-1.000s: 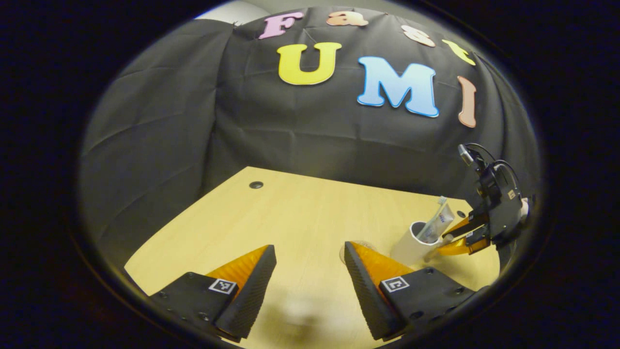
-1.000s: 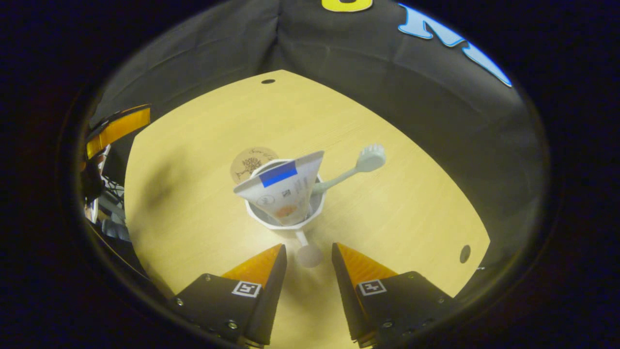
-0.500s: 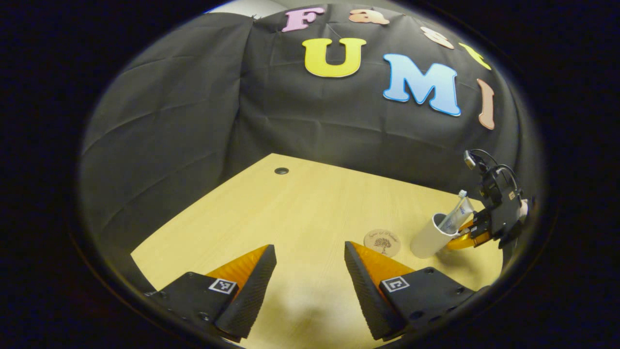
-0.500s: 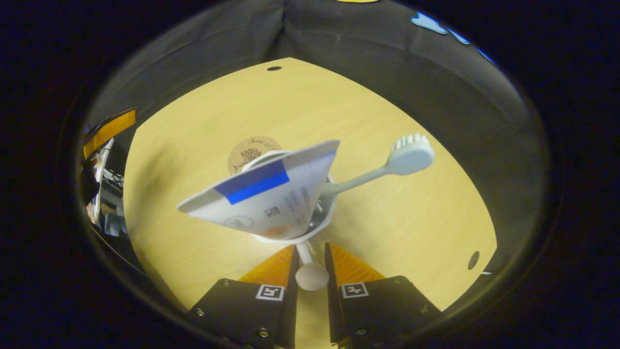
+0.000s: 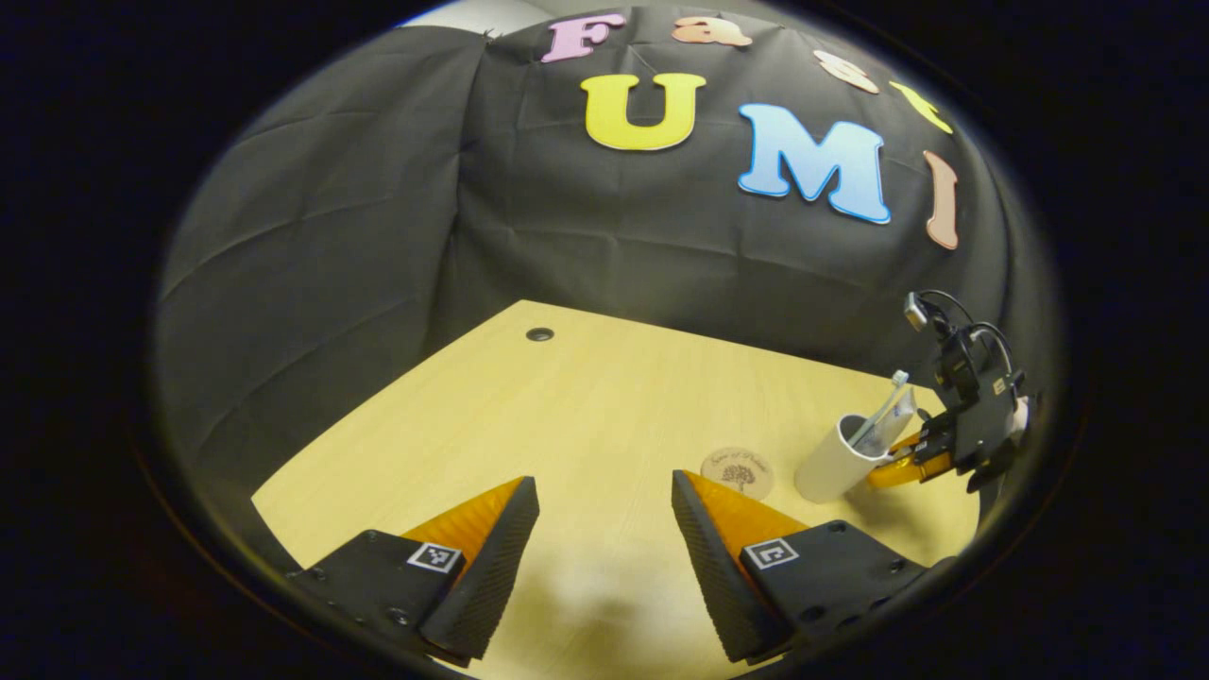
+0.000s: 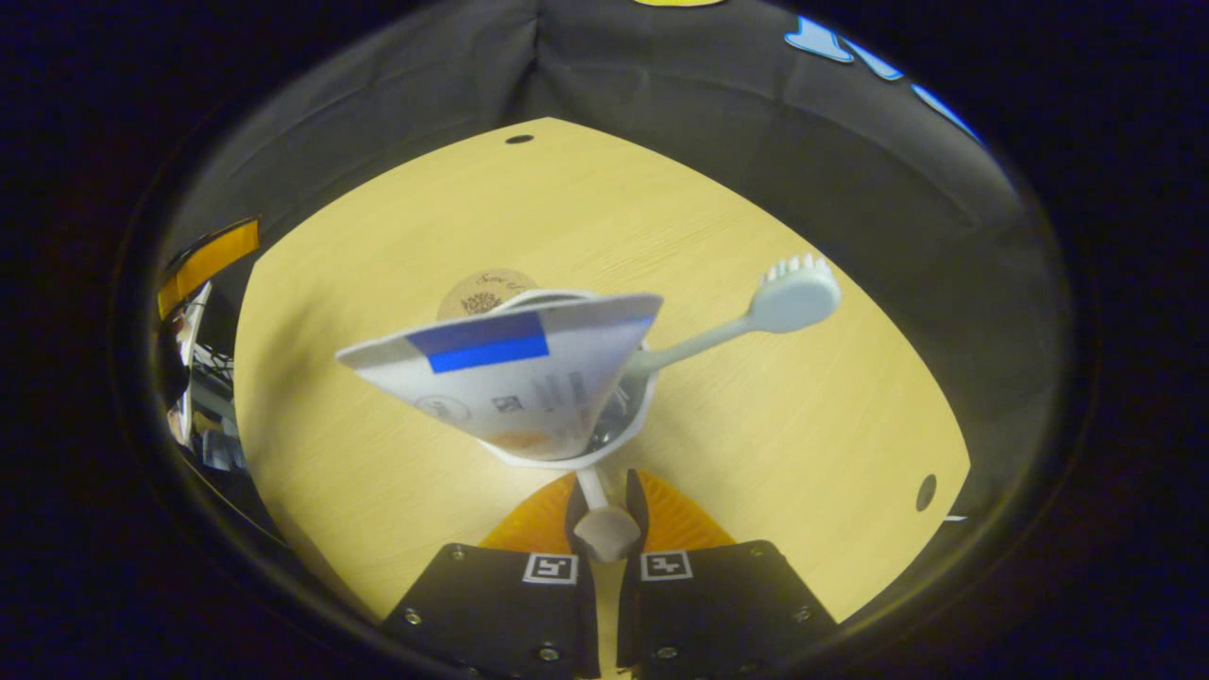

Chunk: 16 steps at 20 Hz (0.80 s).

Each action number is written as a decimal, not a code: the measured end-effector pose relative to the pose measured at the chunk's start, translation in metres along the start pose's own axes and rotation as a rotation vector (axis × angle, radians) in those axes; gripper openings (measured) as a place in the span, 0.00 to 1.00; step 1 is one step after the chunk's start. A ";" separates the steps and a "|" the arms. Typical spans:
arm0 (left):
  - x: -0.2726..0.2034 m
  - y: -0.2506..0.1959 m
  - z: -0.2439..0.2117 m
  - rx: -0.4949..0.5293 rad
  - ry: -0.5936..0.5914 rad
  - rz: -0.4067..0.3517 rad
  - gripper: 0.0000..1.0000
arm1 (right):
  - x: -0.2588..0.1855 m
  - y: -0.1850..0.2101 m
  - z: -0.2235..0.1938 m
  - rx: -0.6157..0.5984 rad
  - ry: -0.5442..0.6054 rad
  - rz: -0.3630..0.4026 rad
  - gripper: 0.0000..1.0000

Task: Put the toothbrush and toothpaste on the desktop into the cup, then pick up the cup and place it on the coaster on the desktop.

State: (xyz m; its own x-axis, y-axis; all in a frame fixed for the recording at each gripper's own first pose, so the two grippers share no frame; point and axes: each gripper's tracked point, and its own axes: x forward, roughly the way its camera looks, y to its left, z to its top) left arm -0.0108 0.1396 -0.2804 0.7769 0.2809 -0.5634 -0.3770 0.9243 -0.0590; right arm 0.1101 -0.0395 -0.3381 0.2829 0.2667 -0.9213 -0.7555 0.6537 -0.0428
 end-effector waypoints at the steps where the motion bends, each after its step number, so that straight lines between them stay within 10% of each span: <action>1: -0.001 0.000 -0.001 0.001 -0.001 -0.003 0.93 | -0.001 -0.001 -0.001 0.001 -0.002 -0.007 0.10; 16: -0.023 0.024 0.003 0.016 -0.023 -0.001 0.93 | -0.018 0.025 0.035 0.065 -0.079 -0.013 0.10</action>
State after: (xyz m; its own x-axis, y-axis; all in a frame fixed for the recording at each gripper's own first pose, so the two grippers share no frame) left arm -0.0362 0.1561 -0.2660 0.7888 0.2854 -0.5444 -0.3678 0.9288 -0.0460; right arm 0.1069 -0.0029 -0.3094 0.3400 0.3108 -0.8876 -0.7123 0.7014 -0.0273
